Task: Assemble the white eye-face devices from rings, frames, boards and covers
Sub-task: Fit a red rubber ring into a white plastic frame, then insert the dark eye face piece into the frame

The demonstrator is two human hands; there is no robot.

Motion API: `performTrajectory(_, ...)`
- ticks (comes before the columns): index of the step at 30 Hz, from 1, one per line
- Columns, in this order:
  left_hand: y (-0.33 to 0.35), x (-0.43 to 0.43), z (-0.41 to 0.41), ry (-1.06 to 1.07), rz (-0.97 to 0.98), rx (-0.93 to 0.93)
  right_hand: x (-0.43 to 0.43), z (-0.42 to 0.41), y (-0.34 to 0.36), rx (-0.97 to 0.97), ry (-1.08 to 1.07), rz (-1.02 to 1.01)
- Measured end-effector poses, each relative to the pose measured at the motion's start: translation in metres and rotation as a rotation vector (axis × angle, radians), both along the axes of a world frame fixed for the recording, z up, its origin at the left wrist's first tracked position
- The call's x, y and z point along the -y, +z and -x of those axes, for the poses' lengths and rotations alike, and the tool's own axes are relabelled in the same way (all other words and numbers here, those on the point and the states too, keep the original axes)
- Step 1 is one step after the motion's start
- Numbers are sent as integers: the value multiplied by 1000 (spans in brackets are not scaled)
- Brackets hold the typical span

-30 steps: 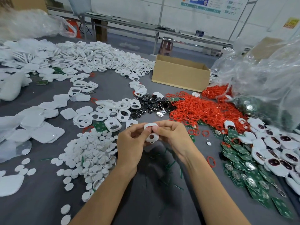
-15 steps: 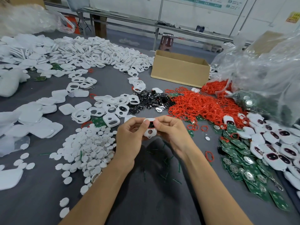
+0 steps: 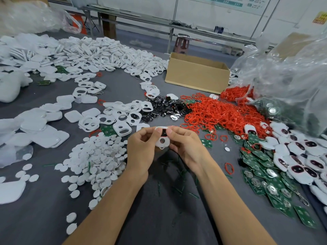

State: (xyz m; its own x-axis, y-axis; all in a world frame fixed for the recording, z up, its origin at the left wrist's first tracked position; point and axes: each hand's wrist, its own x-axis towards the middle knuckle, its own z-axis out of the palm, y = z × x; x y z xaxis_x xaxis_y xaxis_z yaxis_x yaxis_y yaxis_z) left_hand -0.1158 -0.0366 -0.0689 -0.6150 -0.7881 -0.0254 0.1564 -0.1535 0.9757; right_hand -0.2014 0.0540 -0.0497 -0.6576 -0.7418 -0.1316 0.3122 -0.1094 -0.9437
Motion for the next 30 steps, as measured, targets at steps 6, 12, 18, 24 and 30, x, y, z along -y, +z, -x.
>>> performTrajectory(6, 8, 2, -5, -148, -333, -239, 1, -1, 2, 61, -54, 139)
performTrajectory(12, 9, 0, -3, -144, -279, -252, -2, -7, 16, -175, -85, 182)
performTrajectory(18, 8, -5, -6, -63, -198, -172, -3, -16, 30, -869, -246, -144)
performTrajectory(24, 14, -13, -7, -185, -299, -205, -7, -13, 34, -1173, -94, -313)
performTrajectory(30, 11, -12, -3, -165, -280, -100, -13, -9, 44, -958, -123, -237)
